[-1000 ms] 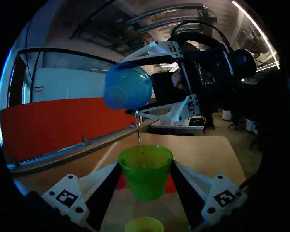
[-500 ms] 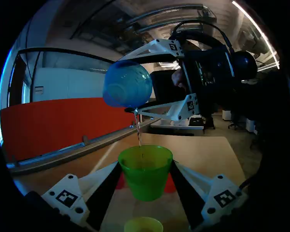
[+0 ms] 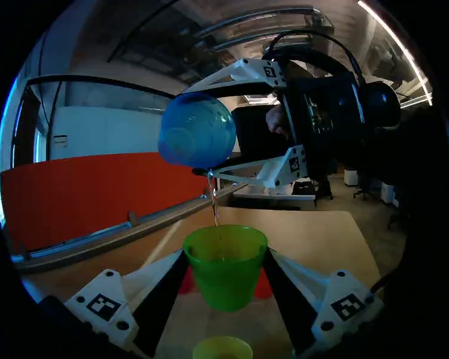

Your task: Pour water

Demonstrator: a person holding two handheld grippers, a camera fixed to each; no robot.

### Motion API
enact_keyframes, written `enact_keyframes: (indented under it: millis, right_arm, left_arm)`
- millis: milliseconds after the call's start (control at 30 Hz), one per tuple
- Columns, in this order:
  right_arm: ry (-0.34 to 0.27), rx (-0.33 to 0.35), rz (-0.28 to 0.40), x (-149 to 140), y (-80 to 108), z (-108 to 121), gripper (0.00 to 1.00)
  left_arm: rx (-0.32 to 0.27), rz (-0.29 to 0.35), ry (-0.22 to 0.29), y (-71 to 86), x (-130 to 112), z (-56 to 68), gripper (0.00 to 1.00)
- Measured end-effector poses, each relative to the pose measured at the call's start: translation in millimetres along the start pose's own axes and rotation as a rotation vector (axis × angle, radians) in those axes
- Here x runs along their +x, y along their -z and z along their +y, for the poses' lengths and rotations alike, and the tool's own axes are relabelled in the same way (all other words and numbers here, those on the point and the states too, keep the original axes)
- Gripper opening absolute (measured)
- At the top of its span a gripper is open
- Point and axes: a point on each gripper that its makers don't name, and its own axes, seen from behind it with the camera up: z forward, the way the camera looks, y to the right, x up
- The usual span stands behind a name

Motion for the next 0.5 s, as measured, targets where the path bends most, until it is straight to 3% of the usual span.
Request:
enact_keyframes:
  millis: [500]
  right_arm:
    - [0.017,-0.001,0.003,4.6,3.2,-1.5,0.90]
  left_arm:
    - [-0.002,0.000,-0.007,0.0,2.3,1.2,0.86]
